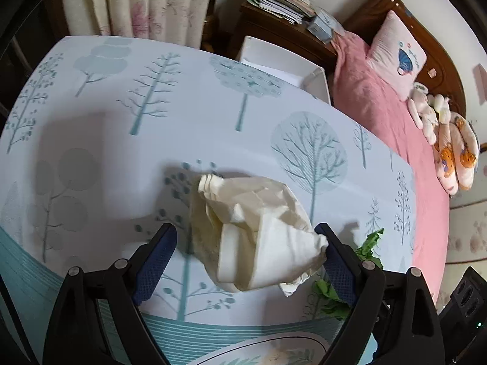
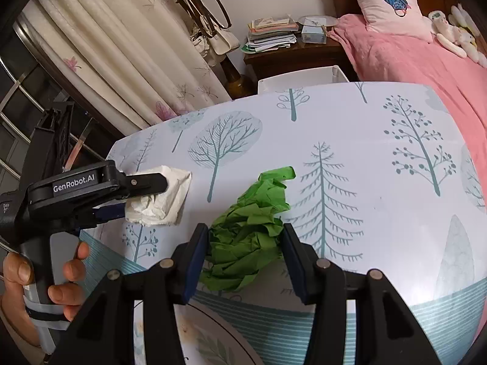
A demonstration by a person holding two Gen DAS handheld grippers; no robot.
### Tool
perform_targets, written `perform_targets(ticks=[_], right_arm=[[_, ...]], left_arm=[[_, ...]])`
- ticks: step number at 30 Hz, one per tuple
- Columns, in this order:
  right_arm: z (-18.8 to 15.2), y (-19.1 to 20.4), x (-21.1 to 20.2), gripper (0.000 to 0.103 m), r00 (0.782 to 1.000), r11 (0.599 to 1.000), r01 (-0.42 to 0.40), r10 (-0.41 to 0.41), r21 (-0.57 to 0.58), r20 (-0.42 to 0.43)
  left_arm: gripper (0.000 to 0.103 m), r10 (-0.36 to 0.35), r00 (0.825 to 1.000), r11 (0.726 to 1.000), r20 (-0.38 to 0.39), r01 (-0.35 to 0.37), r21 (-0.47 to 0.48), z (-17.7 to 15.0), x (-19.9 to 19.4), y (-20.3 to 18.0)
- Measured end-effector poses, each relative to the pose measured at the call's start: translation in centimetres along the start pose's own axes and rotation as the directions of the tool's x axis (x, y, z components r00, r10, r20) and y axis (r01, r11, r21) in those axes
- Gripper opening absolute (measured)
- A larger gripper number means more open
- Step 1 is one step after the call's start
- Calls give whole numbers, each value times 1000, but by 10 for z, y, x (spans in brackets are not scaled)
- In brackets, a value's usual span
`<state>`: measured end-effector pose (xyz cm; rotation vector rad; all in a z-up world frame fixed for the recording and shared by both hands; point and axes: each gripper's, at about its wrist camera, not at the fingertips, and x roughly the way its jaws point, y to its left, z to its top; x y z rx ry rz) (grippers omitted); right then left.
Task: Collect trash
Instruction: 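Grasp the crumpled green paper with right tool while left tool grasps the white tissue, then carry the white tissue and green paper down over the blue bin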
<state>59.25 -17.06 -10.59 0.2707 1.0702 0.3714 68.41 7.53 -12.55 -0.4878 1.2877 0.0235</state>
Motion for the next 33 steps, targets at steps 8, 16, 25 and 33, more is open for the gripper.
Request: perform_targets(ticks=[8, 16, 25, 33], right_arm=[[-6, -2, -3, 49, 1000, 1000, 4, -4, 0, 7], [-19, 2, -16, 49, 1000, 1000, 1, -1, 6, 9], [-64, 26, -62, 49, 1000, 1000, -8, 7, 12, 20], [-143, 75, -130, 49, 999, 1000, -4, 3, 15, 42]], left_arm=[[56, 20, 999, 997, 47, -23, 68, -6, -2, -23], [44, 52, 994, 986, 92, -65, 151, -30, -28, -37], [44, 14, 995, 971, 97, -37, 237, -103, -96, -28], [44, -23, 993, 945, 116, -17, 328, -198, -187, -3]])
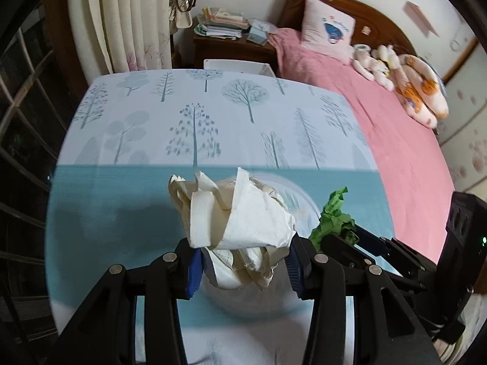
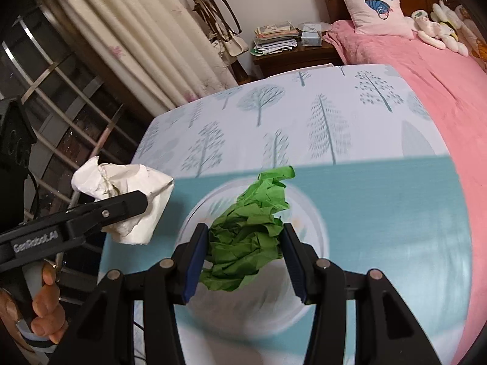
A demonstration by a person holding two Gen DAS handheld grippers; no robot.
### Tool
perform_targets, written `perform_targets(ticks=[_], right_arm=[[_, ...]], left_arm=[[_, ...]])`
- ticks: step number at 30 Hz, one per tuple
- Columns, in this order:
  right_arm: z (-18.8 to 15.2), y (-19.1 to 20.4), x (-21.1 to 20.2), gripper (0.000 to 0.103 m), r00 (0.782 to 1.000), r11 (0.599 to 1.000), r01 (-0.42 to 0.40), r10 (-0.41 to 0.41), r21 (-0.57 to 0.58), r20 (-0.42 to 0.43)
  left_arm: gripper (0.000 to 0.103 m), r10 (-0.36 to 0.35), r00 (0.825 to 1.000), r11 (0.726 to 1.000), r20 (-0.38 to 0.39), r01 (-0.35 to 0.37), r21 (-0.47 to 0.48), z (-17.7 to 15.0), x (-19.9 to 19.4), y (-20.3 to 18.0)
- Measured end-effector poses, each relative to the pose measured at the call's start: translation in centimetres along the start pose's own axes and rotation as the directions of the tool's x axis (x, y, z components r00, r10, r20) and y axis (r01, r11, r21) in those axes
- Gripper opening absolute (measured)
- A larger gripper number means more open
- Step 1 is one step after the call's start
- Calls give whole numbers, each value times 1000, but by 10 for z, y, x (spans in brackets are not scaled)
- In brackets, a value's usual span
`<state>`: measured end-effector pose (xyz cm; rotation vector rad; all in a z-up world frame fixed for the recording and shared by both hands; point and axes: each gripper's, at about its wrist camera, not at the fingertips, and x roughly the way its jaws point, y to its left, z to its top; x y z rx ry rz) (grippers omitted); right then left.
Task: Collect trash
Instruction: 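Carry the white tissue and green paper down over the blue bin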
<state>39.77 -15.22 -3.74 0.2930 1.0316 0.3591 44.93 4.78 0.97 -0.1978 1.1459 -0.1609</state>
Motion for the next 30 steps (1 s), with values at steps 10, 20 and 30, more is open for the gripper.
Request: perform_targets(ticks=[10, 20, 30], right_arm=[[-107, 69, -86, 49, 999, 1000, 21, -20, -21, 40], [-216, 111, -127, 49, 999, 999, 51, -51, -16, 12], [-296, 117, -129, 49, 990, 996, 81, -83, -26, -110]], left_arm=[[44, -25, 999, 995, 38, 21, 100, -126, -113, 8], [44, -52, 999, 984, 5, 51, 171, -246, -158, 31], [44, -50, 992, 979, -112, 71, 191, -316, -138, 26]])
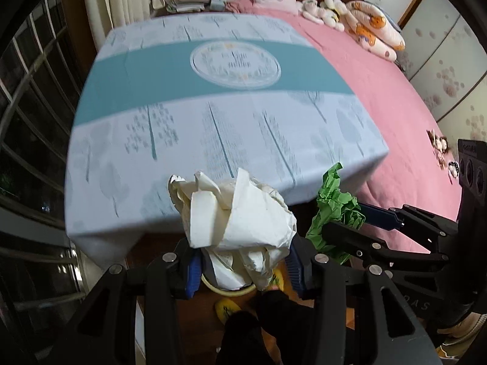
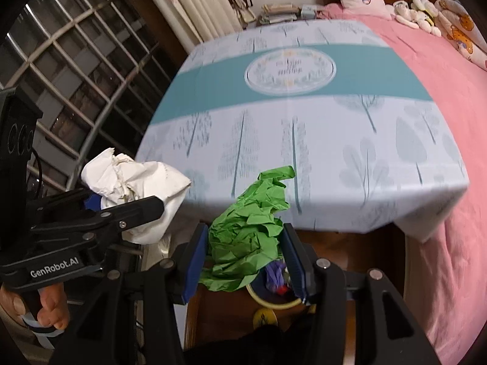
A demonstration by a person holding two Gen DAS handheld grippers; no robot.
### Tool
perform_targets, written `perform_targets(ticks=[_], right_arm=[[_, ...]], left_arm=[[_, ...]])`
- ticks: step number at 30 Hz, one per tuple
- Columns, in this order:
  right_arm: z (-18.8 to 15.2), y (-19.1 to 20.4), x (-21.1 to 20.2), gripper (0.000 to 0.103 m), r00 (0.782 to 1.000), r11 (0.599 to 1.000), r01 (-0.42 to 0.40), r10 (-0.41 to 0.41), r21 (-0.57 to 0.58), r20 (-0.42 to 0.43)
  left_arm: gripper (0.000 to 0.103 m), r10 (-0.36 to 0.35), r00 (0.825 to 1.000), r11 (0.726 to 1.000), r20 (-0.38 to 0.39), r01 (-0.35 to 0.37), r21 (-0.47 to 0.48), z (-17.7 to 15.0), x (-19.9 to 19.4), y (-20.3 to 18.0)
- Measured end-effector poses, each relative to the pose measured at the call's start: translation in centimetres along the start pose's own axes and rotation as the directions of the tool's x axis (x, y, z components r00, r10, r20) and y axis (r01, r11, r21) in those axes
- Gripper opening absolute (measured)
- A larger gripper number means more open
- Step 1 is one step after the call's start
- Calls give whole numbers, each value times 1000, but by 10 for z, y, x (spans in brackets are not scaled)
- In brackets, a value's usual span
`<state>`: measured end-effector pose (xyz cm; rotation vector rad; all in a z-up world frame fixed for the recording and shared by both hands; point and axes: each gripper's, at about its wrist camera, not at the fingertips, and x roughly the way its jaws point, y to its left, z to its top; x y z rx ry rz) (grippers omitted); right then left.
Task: Collect trash
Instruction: 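Carry the white tissue and green paper down over the blue bin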
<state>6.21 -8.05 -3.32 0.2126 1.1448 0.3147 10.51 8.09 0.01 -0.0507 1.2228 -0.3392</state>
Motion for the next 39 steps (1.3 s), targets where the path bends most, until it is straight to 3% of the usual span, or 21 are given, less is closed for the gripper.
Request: perform_targets(ticks=[11, 22, 31, 39], right_arm=[[-48, -36, 52, 49, 992, 1000, 3, 0, 26, -125], [-104, -86, 151, 49, 971, 1000, 25, -20, 15, -237], [-142, -111, 214, 49, 958, 1000, 29, -25, 11, -285], [-148, -114, 236, 49, 957, 999, 33, -29, 6, -288]], left_arm=[[44, 4, 994, 999, -108, -9, -52, -49, 77, -15], [45, 19, 973, 994, -230, -43, -99, -109, 208, -6], [50, 35, 965, 994, -258, -60, -91, -144, 286, 0], [66, 70, 961, 991, -267, -97, -88, -154, 319, 14]])
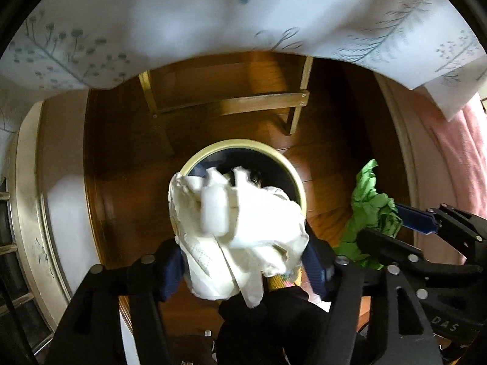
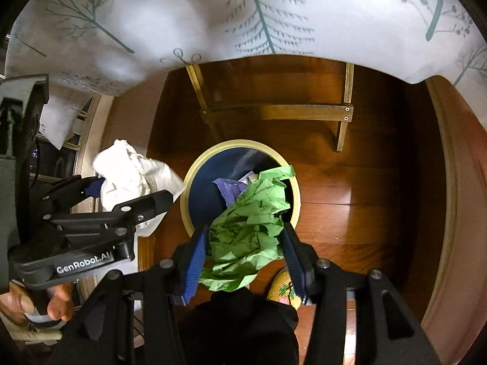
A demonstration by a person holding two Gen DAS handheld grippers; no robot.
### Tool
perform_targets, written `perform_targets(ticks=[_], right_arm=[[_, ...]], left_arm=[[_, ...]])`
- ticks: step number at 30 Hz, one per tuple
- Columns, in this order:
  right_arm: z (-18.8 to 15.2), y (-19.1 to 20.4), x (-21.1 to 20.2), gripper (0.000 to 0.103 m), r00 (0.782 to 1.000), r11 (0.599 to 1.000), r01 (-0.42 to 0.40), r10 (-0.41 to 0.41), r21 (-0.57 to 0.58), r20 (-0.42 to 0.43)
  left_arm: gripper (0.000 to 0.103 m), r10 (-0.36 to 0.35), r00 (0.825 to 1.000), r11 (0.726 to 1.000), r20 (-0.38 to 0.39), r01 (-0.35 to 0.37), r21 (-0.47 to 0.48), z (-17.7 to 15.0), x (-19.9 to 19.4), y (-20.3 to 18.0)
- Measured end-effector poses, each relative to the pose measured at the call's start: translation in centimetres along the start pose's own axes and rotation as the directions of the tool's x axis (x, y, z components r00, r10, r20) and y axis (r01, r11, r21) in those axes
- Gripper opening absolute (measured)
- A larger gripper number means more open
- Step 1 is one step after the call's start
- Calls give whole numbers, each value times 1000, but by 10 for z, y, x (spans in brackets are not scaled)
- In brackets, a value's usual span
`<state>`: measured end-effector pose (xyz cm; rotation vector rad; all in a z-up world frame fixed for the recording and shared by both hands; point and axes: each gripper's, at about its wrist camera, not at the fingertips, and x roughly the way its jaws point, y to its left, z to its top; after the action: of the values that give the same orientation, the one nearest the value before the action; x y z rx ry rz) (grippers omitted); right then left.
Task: Collect trash
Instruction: 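Carry the white tissue and green paper down over the blue bin, then open both tools to drop the tissue and green paper into the bin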
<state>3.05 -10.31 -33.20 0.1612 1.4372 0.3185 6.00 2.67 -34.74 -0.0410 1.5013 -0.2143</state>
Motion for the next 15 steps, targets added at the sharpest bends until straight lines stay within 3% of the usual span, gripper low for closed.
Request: perform_targets(ticks=[6, 15], right_arm=[[-1, 4, 2, 49, 1000, 1000, 0, 0, -2, 11], [5, 14, 1, 49, 1000, 1000, -15, 15, -14, 23]], left_arm=[[87, 4, 1000, 1000, 11, -4, -19, 0, 0, 16], [92, 44, 998, 997, 41, -41, -69, -4, -13, 34]])
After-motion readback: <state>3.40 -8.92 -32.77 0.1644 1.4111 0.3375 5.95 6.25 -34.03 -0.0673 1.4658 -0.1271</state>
